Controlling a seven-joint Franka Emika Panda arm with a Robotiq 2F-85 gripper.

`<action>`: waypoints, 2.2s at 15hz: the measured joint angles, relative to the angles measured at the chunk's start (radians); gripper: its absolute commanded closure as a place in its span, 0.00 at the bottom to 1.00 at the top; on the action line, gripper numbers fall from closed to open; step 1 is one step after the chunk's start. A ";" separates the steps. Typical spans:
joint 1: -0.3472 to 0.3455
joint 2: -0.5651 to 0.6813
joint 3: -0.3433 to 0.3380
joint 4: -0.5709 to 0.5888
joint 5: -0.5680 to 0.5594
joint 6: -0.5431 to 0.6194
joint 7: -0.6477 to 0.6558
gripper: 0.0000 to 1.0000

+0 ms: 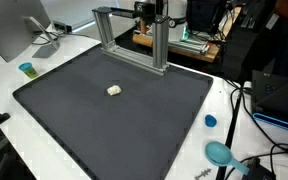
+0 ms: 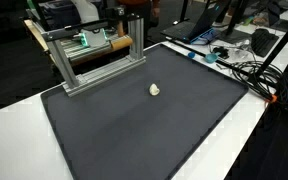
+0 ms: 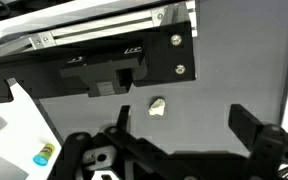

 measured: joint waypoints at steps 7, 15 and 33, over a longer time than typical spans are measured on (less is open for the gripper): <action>0.001 0.000 0.000 0.000 0.000 0.000 0.000 0.00; 0.037 -0.008 -0.177 -0.070 0.007 0.044 -0.214 0.00; -0.031 -0.048 -0.207 -0.176 -0.053 0.067 -0.224 0.00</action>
